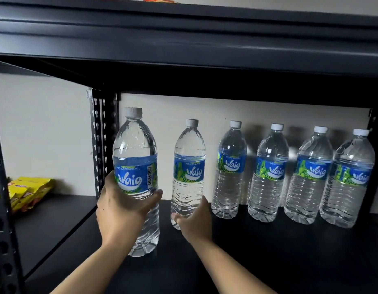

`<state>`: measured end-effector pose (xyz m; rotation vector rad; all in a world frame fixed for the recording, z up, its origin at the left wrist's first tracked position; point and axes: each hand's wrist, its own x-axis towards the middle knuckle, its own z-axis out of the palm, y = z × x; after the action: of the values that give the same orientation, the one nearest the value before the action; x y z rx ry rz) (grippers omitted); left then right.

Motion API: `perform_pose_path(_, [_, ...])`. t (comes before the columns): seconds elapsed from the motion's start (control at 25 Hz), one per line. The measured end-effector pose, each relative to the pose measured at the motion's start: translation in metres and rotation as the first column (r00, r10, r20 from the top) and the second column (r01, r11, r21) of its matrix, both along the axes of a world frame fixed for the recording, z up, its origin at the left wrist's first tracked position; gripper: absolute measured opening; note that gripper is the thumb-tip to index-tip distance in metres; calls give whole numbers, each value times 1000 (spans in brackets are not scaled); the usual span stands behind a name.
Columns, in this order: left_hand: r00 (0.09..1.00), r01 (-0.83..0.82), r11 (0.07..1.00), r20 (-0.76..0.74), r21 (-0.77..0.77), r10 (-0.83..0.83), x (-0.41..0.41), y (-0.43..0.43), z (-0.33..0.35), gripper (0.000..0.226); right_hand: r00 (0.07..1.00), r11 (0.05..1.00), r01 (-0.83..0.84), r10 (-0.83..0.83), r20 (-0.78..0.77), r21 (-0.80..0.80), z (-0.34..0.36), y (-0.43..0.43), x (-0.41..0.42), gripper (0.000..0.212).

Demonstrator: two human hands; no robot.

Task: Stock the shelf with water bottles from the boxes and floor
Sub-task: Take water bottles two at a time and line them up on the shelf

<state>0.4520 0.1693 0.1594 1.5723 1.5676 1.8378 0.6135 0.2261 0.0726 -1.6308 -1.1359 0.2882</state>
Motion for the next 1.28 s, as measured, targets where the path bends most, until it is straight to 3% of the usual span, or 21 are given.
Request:
perform_pose_path(0.12, [1000, -10, 1000, -14, -2, 10, 1, 5, 1, 73, 1000, 999, -5, 7, 26, -49, 7, 10, 3, 85])
perform_pose_path(0.24, [999, -24, 1000, -25, 5, 24, 4, 6, 1, 77, 999, 996, 5, -1, 45, -89, 9, 22, 1, 93])
perform_pose_path(0.44, [999, -23, 1000, -49, 12, 24, 2, 11, -2, 77, 999, 996, 31, -32, -18, -80, 13, 30, 2, 85])
perform_pose_path(0.64, [999, -29, 1000, -30, 0, 29, 0, 15, -2, 71, 998, 989, -44, 48, 31, -140, 8, 29, 6, 84])
perform_pose_path(0.76, [999, -35, 999, -21, -14, 35, 2, 19, -2, 71, 949, 906, -80, 197, 247, -415, 10, 20, 20, 66])
perform_pose_path(0.88, [998, -47, 999, -41, -23, 46, 6, 23, -5, 74, 814, 800, -34, 370, 447, -599, 5, -2, 31, 78])
perform_pose_path(1.0, [995, -66, 998, -76, -19, 65, 9, 30, -6, 78, 729, 824, -8, 393, 560, -567, -11, -25, 26, 81])
perform_pose_path(1.28, [993, -101, 995, -56, 6, 101, 7, 70, 5, 77, 720, 877, 9, 328, 612, -480, -16, -30, 24, 79])
